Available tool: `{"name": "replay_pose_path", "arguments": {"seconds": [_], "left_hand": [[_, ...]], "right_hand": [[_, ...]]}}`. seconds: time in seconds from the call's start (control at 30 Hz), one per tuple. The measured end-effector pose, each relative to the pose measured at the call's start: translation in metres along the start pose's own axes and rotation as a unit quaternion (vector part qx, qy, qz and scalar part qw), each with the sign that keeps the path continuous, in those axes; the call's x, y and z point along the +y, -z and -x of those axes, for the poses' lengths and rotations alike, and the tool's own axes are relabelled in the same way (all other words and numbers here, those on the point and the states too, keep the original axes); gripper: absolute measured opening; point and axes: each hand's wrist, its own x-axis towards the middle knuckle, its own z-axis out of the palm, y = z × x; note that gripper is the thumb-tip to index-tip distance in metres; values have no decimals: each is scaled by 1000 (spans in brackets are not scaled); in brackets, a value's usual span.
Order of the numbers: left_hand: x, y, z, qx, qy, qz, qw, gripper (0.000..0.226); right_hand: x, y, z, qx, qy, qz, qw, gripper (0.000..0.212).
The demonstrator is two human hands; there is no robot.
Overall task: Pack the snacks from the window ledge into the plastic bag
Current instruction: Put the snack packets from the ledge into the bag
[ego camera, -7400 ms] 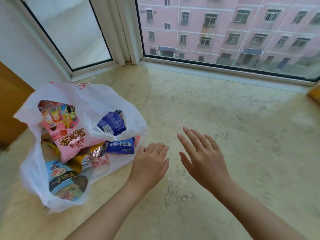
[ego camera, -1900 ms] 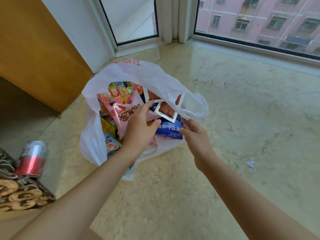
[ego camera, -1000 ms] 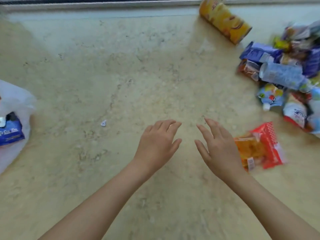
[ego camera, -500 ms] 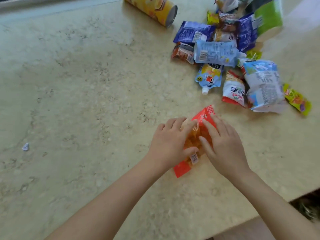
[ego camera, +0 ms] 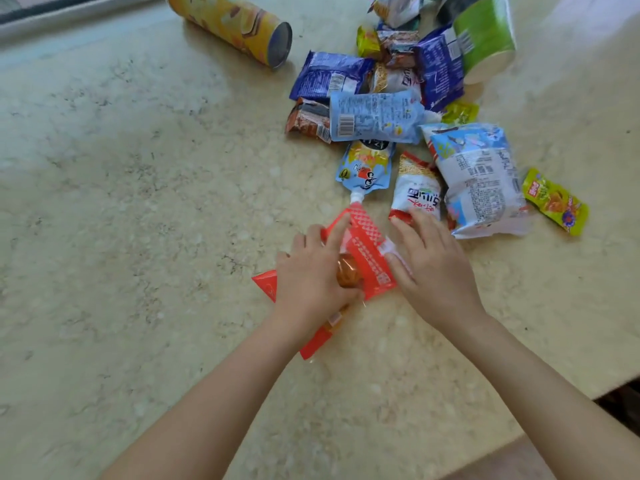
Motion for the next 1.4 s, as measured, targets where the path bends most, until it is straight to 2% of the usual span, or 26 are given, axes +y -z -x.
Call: {"name": "replay_pose_path", "arguments": {"seconds": [0.1,0.2,0.33,0.43,0.63,0.67,0.83,0.9,1.0,1.1,1.23,1.33,1.4], "left_hand": [[-19,14,-17,24,70,21,997,119],[-40,23,-26,48,124,22,991,119],[-53,27,-27,54,150,27,987,117],[-59,28,-27,67,166,35,983,116],[-74,33,-24,92,212,54,971,114],[-76,33,-23,95,218,54,970,114],[-85,36,-20,95,231,54,967,114],[-85,36,-20,95,231,57,967,114],[-84,36,-20,98,231,57,966,114],[-85,34,-20,99,233,60,966,114],[-85,34,-20,99,231,68,966,114],[-85,34,-17,101,240,75,963,113],[-87,34,-12,112,251,87,958,112]], "right_hand": [[-2,-4,-30,4,19,3,1000,46],[-10,-12,-69,-16,62,19,998,52],[-17,-12,-118,-116,48,83,989,71],[-19,-13,-129,-154,64,99,981,68],[-30,-16,-118,-139,81,136,978,60],[-34,-17,-114,-116,92,133,980,60],[-19,4,-127,-82,122,-32,989,55],[1,10,-143,-87,178,-5,980,62],[11,5,-162,-156,234,147,948,77],[5,2,-178,-161,266,253,916,85],[4,6,-190,-131,318,252,905,75],[2,10,-183,-75,376,191,904,62],[-3,7,-169,-42,382,128,914,61]]}}
